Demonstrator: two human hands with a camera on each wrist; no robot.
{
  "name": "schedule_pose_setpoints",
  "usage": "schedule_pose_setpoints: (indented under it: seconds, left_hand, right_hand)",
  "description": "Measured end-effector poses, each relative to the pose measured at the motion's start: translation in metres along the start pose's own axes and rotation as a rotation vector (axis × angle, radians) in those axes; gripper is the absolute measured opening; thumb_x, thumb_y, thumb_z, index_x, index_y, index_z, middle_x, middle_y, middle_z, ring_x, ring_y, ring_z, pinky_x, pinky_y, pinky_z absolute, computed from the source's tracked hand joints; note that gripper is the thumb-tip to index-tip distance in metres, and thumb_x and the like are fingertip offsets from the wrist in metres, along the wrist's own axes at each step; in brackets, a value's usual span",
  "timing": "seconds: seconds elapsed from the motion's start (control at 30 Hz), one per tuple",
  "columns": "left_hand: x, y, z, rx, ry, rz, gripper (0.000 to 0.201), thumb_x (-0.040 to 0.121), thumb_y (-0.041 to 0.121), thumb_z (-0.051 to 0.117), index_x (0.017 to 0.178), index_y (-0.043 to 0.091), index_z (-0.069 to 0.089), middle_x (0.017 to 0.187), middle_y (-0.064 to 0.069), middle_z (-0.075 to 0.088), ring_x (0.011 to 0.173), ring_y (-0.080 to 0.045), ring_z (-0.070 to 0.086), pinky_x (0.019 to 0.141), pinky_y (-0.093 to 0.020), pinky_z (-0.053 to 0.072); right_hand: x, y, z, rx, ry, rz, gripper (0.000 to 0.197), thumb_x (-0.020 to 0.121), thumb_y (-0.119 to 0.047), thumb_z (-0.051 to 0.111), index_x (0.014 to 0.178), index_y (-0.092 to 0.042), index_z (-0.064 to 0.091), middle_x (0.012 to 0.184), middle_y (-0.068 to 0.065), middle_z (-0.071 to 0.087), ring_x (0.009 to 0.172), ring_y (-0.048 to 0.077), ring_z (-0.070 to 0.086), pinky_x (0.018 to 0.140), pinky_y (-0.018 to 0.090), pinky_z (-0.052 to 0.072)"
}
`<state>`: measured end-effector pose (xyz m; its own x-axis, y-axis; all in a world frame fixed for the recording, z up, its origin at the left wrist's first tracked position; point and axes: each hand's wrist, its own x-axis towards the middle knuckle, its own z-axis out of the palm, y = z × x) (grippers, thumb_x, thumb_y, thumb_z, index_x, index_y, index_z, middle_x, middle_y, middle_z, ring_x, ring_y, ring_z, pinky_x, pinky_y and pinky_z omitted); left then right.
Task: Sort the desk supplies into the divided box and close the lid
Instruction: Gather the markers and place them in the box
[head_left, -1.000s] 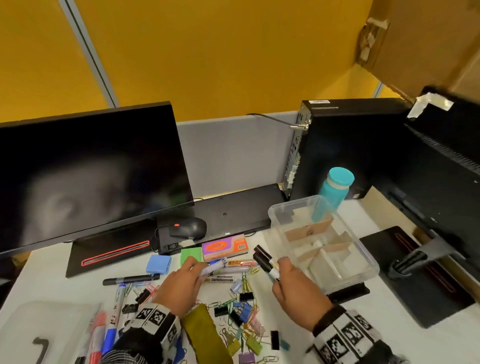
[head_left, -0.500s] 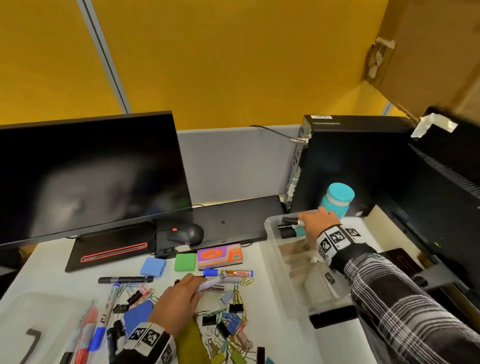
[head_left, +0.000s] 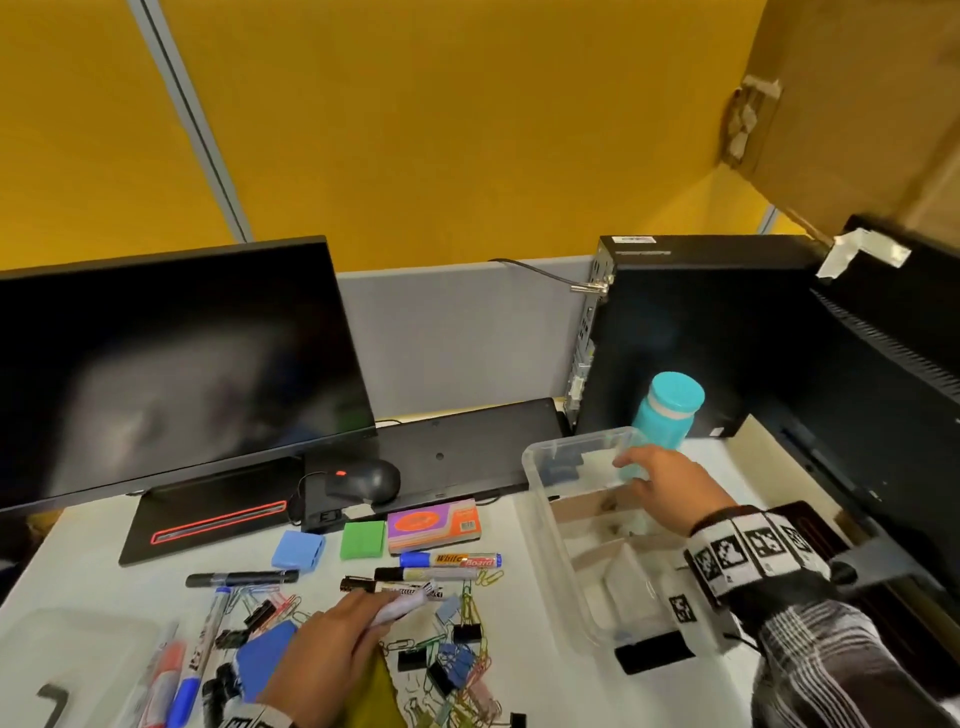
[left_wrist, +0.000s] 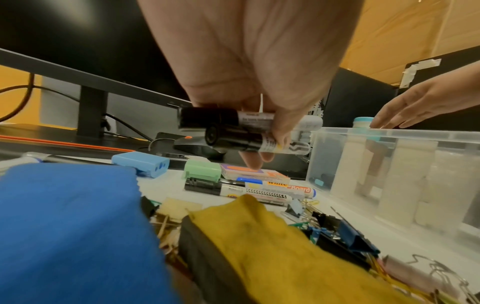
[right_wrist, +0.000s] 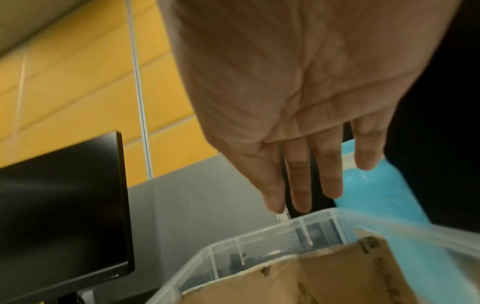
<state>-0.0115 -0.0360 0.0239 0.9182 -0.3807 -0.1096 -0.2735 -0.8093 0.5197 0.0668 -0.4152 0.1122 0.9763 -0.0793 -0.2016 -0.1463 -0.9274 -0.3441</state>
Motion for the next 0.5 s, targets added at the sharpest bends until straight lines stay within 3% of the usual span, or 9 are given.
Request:
schedule_pose_setpoints:
  seconds: [0.1, 0.17, 0.27, 0.3, 0.4, 0.5]
  left_hand:
    - [0.008, 0.016, -0.003, 0.02, 0.024, 0.013, 0.042, 0.095, 0.048, 0.037, 0.108, 0.082, 0.017, 0.117, 0.028, 0.05, 0.1, 0.0, 0.055, 0.081, -0.015, 0.043]
    - [0.027, 0.044, -0.009, 0.016, 0.011, 0.042, 0.033, 0.094, 0.048, 0.034, 0.118, 0.069, 0.024, 0.128, 0.022, 0.052, 0.108, -0.001, 0.055, 0.087, -0.016, 0.045]
    - [0.06, 0.084, -0.022, 0.022, 0.077, 0.119, 0.039, 0.1, 0.031, 0.038, 0.136, 0.043, 0.032, 0.125, 0.016, 0.051, 0.096, 0.007, 0.054, 0.082, -0.003, 0.039]
    - [0.076, 0.099, -0.024, 0.061, 0.091, 0.132, 0.039, 0.1, 0.029, 0.037, 0.139, 0.036, 0.034, 0.123, 0.011, 0.053, 0.095, 0.003, 0.054, 0.082, -0.005, 0.04]
    - [0.123, 0.134, -0.021, 0.289, 0.065, 0.171, 0.042, 0.099, 0.021, 0.039, 0.14, 0.027, 0.032, 0.12, 0.0, 0.053, 0.103, -0.019, 0.054, 0.086, -0.03, 0.042]
    - [0.163, 0.164, -0.014, 0.425, -0.023, 0.216, 0.039, 0.094, 0.015, 0.044, 0.133, 0.021, 0.041, 0.12, -0.004, 0.055, 0.104, -0.024, 0.055, 0.09, -0.037, 0.045]
  right_hand:
    - [-0.024, 0.016, 0.008, 0.04, 0.004, -0.005, 0.039, 0.094, -0.027, 0.05, 0.133, -0.024, 0.044, 0.143, 0.002, 0.043, 0.126, 0.018, 0.045, 0.106, 0.033, 0.037]
    - [-0.038, 0.036, 0.015, 0.078, -0.006, 0.073, 0.055, 0.093, -0.033, 0.052, 0.143, -0.022, 0.031, 0.153, 0.002, 0.026, 0.138, 0.019, 0.03, 0.113, 0.036, 0.029]
    - [-0.044, 0.049, 0.031, 0.123, -0.06, 0.143, 0.078, 0.091, -0.049, 0.049, 0.15, -0.019, 0.007, 0.16, 0.002, 0.005, 0.146, 0.019, 0.011, 0.119, 0.039, 0.018]
    - [-0.045, 0.054, 0.037, 0.147, -0.071, 0.154, 0.083, 0.09, -0.053, 0.047, 0.151, -0.02, 0.002, 0.16, 0.002, 0.002, 0.146, 0.018, 0.009, 0.119, 0.039, 0.016]
    - [-0.05, 0.06, 0.052, 0.117, -0.057, 0.144, 0.091, 0.086, -0.065, 0.04, 0.15, -0.02, -0.008, 0.16, 0.001, -0.005, 0.147, 0.018, 0.004, 0.119, 0.04, 0.015]
    - [-0.052, 0.059, 0.057, 0.077, -0.015, 0.135, 0.093, 0.083, -0.071, 0.033, 0.15, -0.019, -0.008, 0.16, 0.001, -0.004, 0.147, 0.02, 0.003, 0.119, 0.04, 0.014]
